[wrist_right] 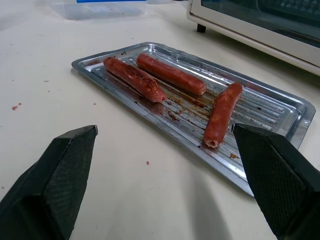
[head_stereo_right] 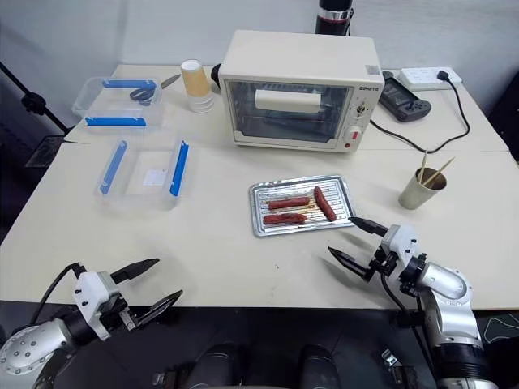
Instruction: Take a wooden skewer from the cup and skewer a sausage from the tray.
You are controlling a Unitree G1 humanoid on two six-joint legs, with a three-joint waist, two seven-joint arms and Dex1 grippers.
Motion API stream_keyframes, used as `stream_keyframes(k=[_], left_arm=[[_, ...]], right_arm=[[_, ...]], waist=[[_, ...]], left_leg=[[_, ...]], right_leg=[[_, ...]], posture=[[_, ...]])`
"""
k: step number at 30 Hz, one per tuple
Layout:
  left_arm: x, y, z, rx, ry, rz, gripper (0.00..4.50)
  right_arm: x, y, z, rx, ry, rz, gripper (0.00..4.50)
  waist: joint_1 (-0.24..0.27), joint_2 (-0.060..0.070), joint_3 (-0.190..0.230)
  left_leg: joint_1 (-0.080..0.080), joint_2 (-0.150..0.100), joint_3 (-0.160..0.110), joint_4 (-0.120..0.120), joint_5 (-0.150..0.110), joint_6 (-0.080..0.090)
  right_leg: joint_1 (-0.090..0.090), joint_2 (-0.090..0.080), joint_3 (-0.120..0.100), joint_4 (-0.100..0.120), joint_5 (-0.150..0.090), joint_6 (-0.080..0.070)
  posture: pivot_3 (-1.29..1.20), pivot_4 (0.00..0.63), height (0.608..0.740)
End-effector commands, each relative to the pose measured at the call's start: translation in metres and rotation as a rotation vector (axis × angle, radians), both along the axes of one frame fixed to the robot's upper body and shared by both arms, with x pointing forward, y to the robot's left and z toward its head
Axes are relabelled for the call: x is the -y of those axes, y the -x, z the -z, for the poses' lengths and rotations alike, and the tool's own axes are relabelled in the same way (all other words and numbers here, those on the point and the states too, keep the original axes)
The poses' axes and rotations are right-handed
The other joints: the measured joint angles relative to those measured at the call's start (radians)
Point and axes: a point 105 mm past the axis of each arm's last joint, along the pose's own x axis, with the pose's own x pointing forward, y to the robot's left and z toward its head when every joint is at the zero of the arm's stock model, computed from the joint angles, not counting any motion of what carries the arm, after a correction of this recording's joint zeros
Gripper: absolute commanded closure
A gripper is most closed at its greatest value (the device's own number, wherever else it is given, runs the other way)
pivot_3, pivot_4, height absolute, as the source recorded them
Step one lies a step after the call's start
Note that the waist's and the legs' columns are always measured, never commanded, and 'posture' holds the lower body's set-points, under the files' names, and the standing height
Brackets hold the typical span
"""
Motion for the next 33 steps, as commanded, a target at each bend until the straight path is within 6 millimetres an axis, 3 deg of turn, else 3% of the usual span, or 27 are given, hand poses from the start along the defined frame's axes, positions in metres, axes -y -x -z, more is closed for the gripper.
stream_keyframes(k=[1,7,14,20,28,31,33], left_arm=[[0.007,-0.003,-0.016,0.061,0.007,0.023,0.03],[0.023,-0.017,-0.033,0.056,0.139,0.161,0.03],[0.059,-0.049,-0.06,0.143,0.179,0.382,0.03],[0.085,-0.056,-0.077,0.164,0.213,0.516,0.03],[0.09,-0.045,-0.07,0.107,0.252,0.504,0.03],[0.094,-0.042,-0.066,0.096,0.251,0.506,0.03],[0.095,-0.043,-0.067,0.099,0.254,0.506,0.03]], right_arm=[[0.001,0.002,-0.013,0.044,-0.01,-0.003,0.0],[0.027,0.02,-0.036,0.067,-0.003,0.097,0.0],[0.097,0.049,-0.054,0.07,0.065,0.366,0.0],[0.129,0.064,-0.062,0.031,0.113,0.444,0.0],[0.133,0.037,-0.113,-0.014,0.248,0.402,0.0],[0.123,0.008,-0.136,-0.112,0.435,0.39,0.0],[0.121,-0.005,-0.15,-0.126,0.463,0.417,0.0]], waist=[[0.0,0.0,0.0],[0.006,0.001,0.0],[0.005,0.001,0.0],[-0.003,0.001,0.0],[-0.003,0.003,0.001],[-0.005,0.006,0.001],[-0.004,0.007,0.001]], left_leg=[[0.0,0.0,0.0,0.0,0.0,0.0],[-0.001,0.001,-0.001,0.0,0.0,0.0],[0.0,-0.002,0.0,0.001,0.0,0.001],[0.001,-0.001,0.002,0.0,0.0,0.001],[0.001,-0.001,0.002,0.001,0.0,0.001],[0.001,-0.001,0.003,0.002,0.0,0.001],[0.0,0.0,0.003,0.003,0.0,0.002]], right_leg=[[0.0,0.0,0.0,0.0,0.0,0.0],[0.0,-0.001,0.0,0.0,0.0,0.0],[0.002,0.0,-0.001,0.0,0.0,0.001],[0.001,0.0,0.0,0.0,0.0,0.001],[0.001,0.0,0.002,0.0,0.0,0.001],[0.001,0.0,0.002,0.0,0.0,0.001],[-0.001,-0.001,0.002,0.0,0.0,0.001]], posture=[[0.0,0.15,0.74],[0.0,0.15,0.74],[0.0,0.15,0.74],[0.0,0.15,0.74],[0.0,0.15,0.74],[0.0,0.15,0.74],[0.0,0.15,0.74]])
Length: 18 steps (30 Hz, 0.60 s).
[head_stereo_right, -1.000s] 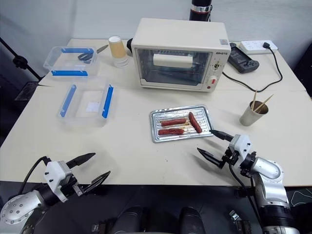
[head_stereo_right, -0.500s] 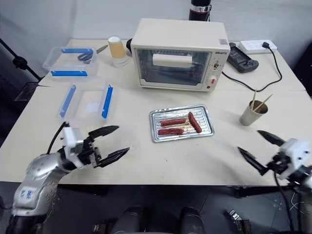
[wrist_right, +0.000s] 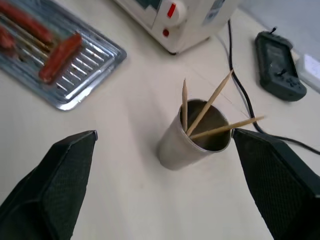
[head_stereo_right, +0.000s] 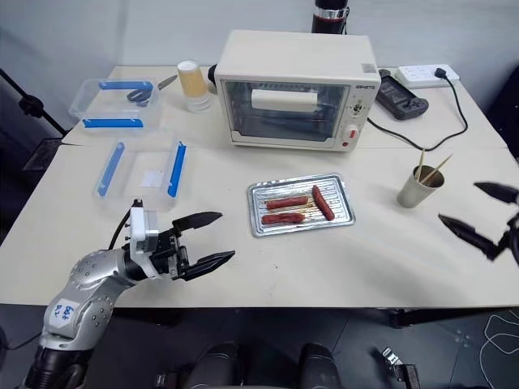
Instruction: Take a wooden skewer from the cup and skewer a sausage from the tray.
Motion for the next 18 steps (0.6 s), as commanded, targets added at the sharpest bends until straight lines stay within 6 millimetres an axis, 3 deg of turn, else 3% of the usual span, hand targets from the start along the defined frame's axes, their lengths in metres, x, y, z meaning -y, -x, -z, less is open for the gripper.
stream_keyframes(k=[1,4,9,18], left_arm=[[0.006,0.004,-0.013,0.055,0.013,0.019,0.03],[0.006,0.002,-0.014,0.062,0.01,0.014,0.03],[0.003,0.001,-0.015,0.072,0.01,-0.011,0.03],[0.002,0.007,-0.012,0.061,0.014,-0.037,0.03]], right_arm=[[-0.005,-0.017,-0.016,-0.056,0.049,0.041,0.0],[-0.022,-0.029,-0.018,-0.125,0.092,-0.004,0.0],[-0.033,-0.044,-0.009,-0.203,0.134,-0.016,0.0],[-0.025,-0.069,0.003,-0.212,0.142,0.026,0.0]], waist=[[0.004,0.0,0.0],[0.01,0.0,0.0],[0.007,0.0,0.0],[0.006,0.0,0.0]], left_leg=[[0.0,0.0,0.0,0.0,0.0,0.0],[-0.003,0.0,-0.003,-0.001,0.0,-0.001],[-0.006,-0.003,-0.001,0.0,-0.001,0.0],[-0.006,-0.002,0.001,0.0,0.0,-0.001]], right_leg=[[0.0,0.0,0.0,-0.001,0.0,0.0],[0.0,0.001,-0.003,-0.001,0.0,0.0],[-0.003,-0.001,-0.003,-0.002,0.0,0.001],[-0.005,0.0,-0.001,0.0,0.0,0.001]], posture=[[0.0,0.15,0.74],[0.0,0.15,0.74],[0.0,0.15,0.74],[0.0,0.15,0.74]])
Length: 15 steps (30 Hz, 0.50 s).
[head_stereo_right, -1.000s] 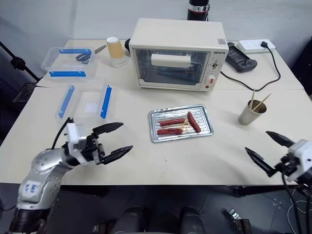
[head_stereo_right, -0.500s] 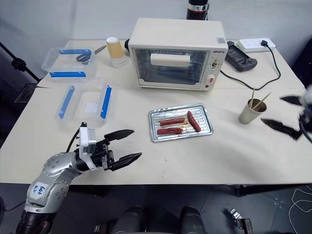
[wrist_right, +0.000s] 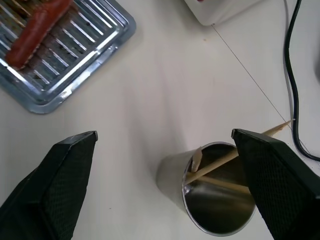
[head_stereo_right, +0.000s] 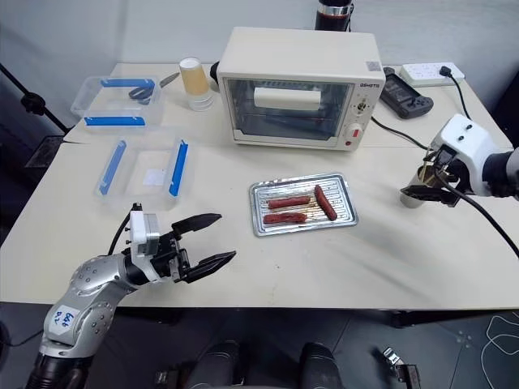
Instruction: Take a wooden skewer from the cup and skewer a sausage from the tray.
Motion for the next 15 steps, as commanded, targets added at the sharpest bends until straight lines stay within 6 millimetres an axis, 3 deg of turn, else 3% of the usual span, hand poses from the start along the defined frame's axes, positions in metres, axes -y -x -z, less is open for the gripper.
stream_keyframes(k=[1,2,5,15], left_arm=[[0.002,0.007,-0.011,0.057,0.002,0.007,0.03],[0.002,0.007,-0.011,0.056,0.001,0.006,0.03],[0.0,0.007,-0.012,0.057,-0.004,0.002,0.0],[-0.003,0.008,-0.012,0.059,-0.014,-0.005,0.0]], right_arm=[[0.006,-0.006,-0.006,0.031,0.015,0.008,0.0],[0.006,-0.008,-0.006,0.038,0.013,0.009,0.0],[0.007,-0.016,-0.007,0.063,0.001,0.018,0.6],[0.006,-0.016,-0.003,0.042,0.003,0.002,4.07]], waist=[[0.0,0.0,0.0],[0.0,0.0,0.0],[-0.002,0.0,0.0],[-0.002,0.0,0.0]], left_leg=[[0.0,0.0,0.0,0.0,0.0,0.0],[0.0,0.0,0.0,0.0,0.0,0.0],[0.0,0.0,0.001,0.0,0.0,0.0],[0.0,0.0,0.002,0.0,0.0,0.0]], right_leg=[[0.0,0.0,0.0,0.0,0.0,0.0],[0.0,0.0,0.0,0.0,0.0,0.0],[0.0,0.0,0.001,0.0,0.0,0.0],[-0.002,0.0,0.001,0.002,0.0,0.0]], posture=[[0.0,0.15,0.74],[0.0,0.15,0.74],[0.0,0.15,0.74],[0.0,0.15,0.74]])
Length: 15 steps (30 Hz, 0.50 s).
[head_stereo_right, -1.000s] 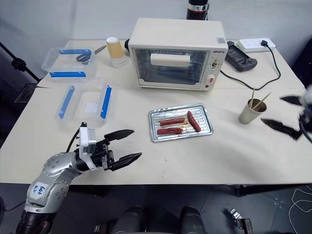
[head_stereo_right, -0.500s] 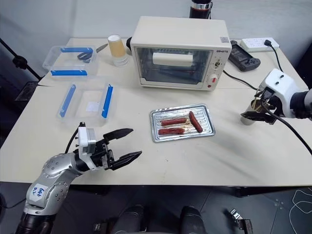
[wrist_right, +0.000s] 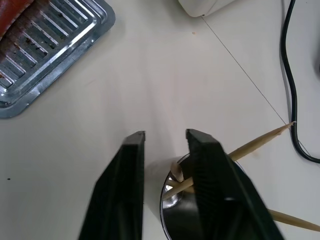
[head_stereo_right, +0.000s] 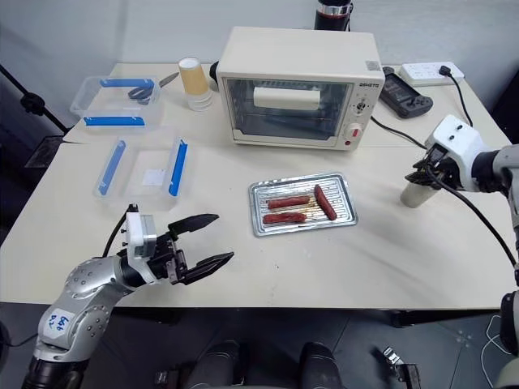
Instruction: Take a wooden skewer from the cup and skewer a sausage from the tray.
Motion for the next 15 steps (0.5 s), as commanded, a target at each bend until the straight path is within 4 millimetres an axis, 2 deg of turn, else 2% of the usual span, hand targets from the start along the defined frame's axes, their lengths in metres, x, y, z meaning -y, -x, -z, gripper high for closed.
stream_keyframes(k=[1,5,15], left_arm=[[0.0,0.005,-0.009,0.045,0.003,0.005,0.0],[0.0,0.004,-0.009,0.044,0.003,0.006,0.0],[0.003,-0.003,-0.007,0.049,0.012,0.023,0.0]], right_arm=[[0.001,0.002,-0.013,0.04,-0.005,-0.006,4.45],[0.0,0.004,-0.021,0.065,-0.024,-0.008,4.48],[-0.003,0.024,-0.07,0.113,-0.046,-0.074,4.48]], waist=[[0.0,0.0,0.0],[0.001,0.0,0.0],[0.001,0.0,0.0]], left_leg=[[0.0,0.0,0.0,0.0,0.0,0.0],[0.0,0.0,0.001,0.0,0.0,0.0],[-0.001,0.0,0.001,0.0,0.0,0.0]], right_leg=[[0.0,0.0,0.0,0.0,0.0,0.0],[0.0,0.0,0.001,0.0,0.0,0.0],[-0.002,0.0,0.001,0.001,0.0,0.0]], posture=[[0.0,0.15,0.74],[0.0,0.15,0.74],[0.0,0.15,0.74]])
